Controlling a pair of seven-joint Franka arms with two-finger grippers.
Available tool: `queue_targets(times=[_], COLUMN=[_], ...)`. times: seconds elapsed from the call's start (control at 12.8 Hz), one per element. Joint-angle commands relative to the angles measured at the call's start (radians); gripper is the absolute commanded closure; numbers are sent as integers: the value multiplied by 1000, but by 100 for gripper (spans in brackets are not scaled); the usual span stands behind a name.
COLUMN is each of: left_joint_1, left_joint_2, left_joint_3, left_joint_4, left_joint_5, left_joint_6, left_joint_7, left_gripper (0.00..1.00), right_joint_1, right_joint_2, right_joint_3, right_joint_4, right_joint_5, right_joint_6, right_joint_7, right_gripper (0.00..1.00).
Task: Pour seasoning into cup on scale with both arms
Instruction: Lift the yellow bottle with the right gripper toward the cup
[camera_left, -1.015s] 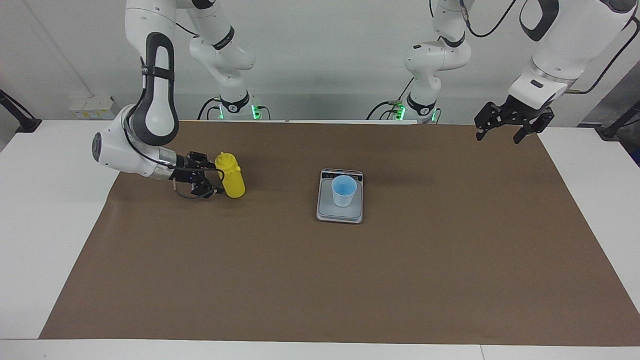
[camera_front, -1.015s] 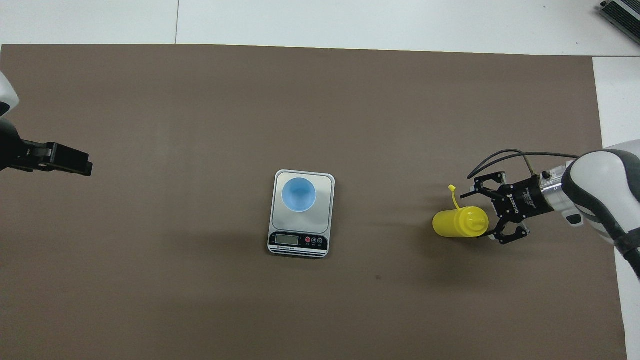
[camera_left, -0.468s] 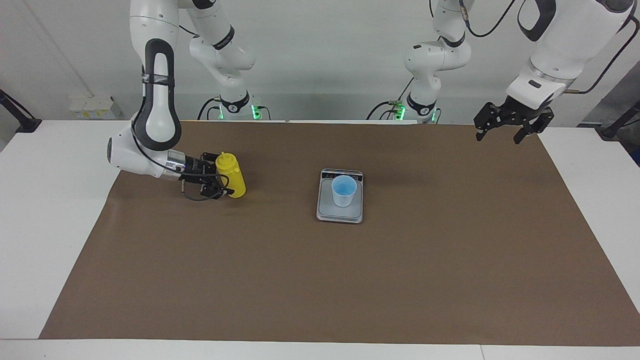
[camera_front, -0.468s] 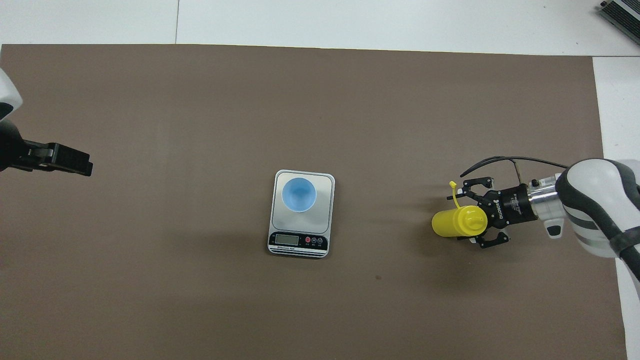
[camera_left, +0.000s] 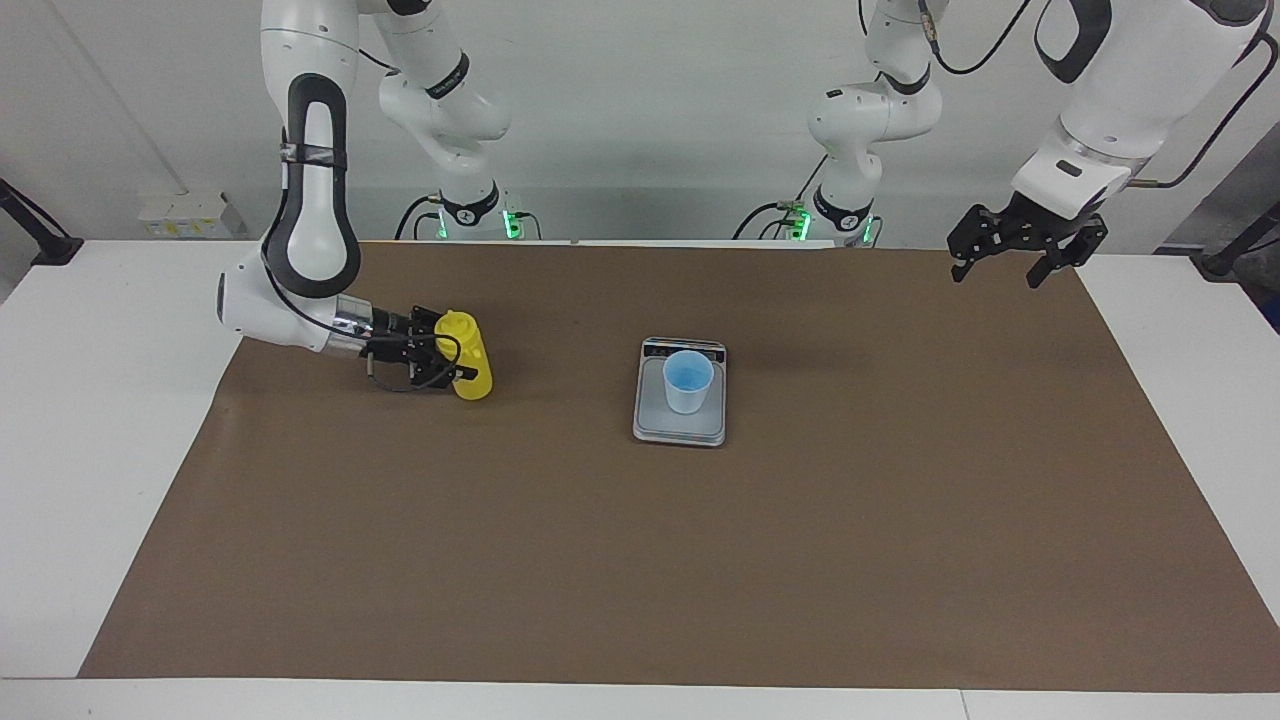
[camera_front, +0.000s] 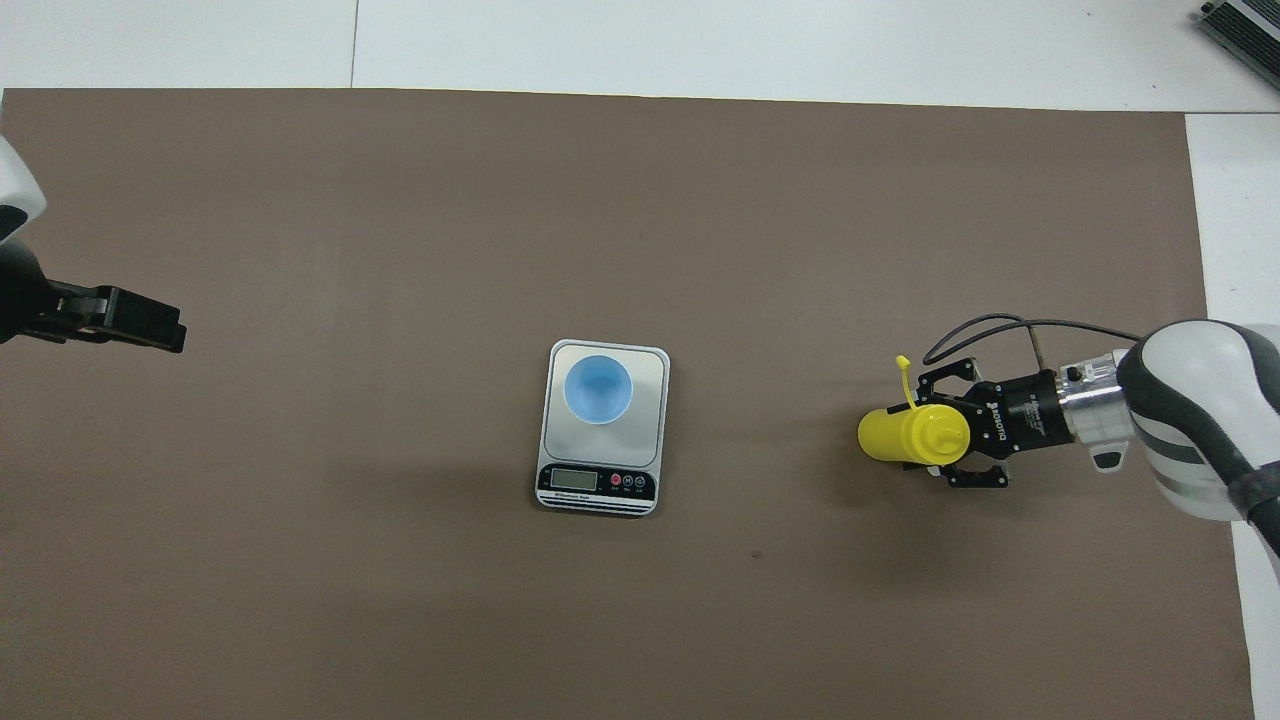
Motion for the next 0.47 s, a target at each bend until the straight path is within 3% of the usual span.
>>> queue_targets(times=[0.0,0.16,0.39], left_joint_1=[-2,-4,-2], left_joint_2=[-8,-8,-6], left_joint_3=[1,1,1], left_joint_4=[-15,-13,-12], left_joint_5=[15,16,16], left_joint_6=[15,15,20], left_joint_7=[6,10,9], left_gripper=[0,0,0], right_joint_1=[21,67,133], right_joint_2=[-27,-49,-53], right_joint_3=[4,2,10], right_joint_4=[13,49,145], right_joint_5=[14,5,-171], right_joint_6=[51,55,98], right_joint_7=[139,237,397], right_gripper=[100,100,100])
